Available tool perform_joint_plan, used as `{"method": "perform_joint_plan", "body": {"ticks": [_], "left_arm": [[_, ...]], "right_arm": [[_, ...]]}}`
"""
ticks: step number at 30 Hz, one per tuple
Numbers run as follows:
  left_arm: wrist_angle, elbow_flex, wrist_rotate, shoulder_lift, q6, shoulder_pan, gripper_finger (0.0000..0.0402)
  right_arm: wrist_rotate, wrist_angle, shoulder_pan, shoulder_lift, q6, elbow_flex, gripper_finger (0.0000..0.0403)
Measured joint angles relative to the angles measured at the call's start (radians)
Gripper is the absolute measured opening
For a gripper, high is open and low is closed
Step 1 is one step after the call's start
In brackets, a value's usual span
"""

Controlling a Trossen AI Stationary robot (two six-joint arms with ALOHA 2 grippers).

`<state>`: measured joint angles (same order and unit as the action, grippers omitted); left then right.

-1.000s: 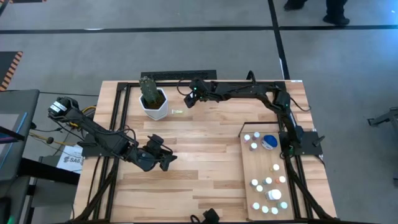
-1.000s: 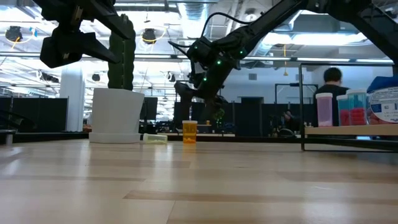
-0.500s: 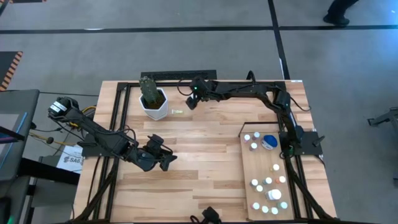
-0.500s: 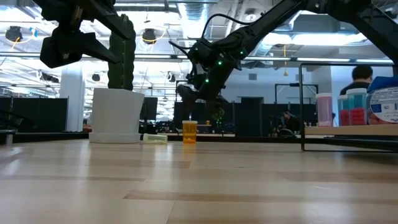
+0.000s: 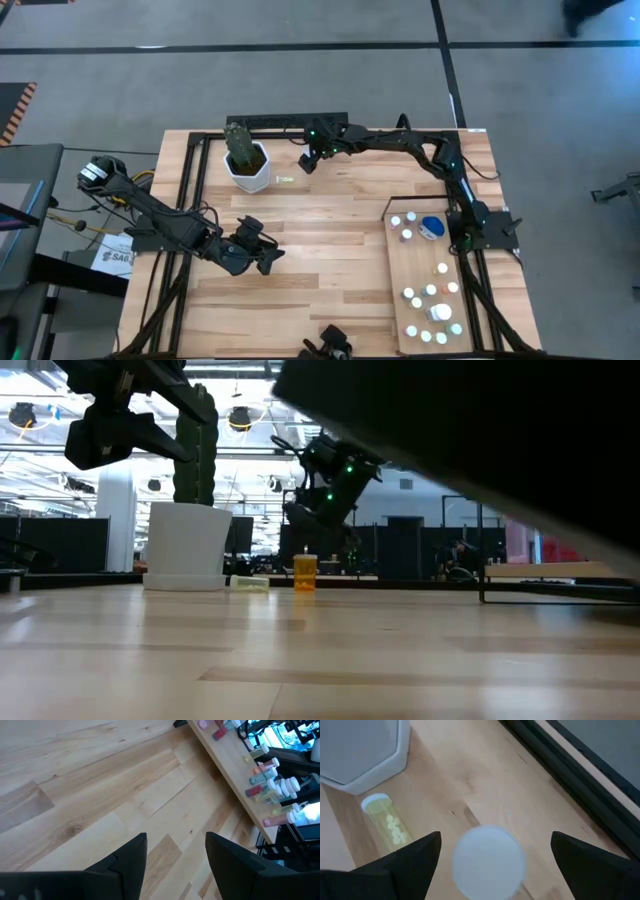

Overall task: Pick and place medicine bottles onto shelf by color
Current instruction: Put the orange pill bottle on the shelf

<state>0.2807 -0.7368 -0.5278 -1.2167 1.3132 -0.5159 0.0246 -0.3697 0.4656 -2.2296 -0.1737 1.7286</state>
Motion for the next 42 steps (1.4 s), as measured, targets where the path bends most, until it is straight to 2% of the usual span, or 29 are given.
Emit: {"method": "perform_joint_plan", "body": {"ticks": [5,15,30,42], "left_arm": [[-0.001,0.000,0.009,0.000,0.000,0.000,0.0188],[0.000,0.000,0.026,0.000,0.000,0.000,0.0188],[0.000,0.000,0.026,0.000,0.000,0.000,0.0188],[-0.001,0.000,0.025,0.000,0.000,0.000,0.0188]], "right_arm": [[0.000,-0.004,-0.004,-0.023,0.001,0.004,0.0394],[-0.027,-0.017,0.003,-0.018,-0.035,0.008,0.0336],[-0.021,-0.018,0.003,-0.018,-0.036,0.008,0.0216],[0.004,-0.061,0.001,0.035,-0.064,0.008,0.0216]]}}
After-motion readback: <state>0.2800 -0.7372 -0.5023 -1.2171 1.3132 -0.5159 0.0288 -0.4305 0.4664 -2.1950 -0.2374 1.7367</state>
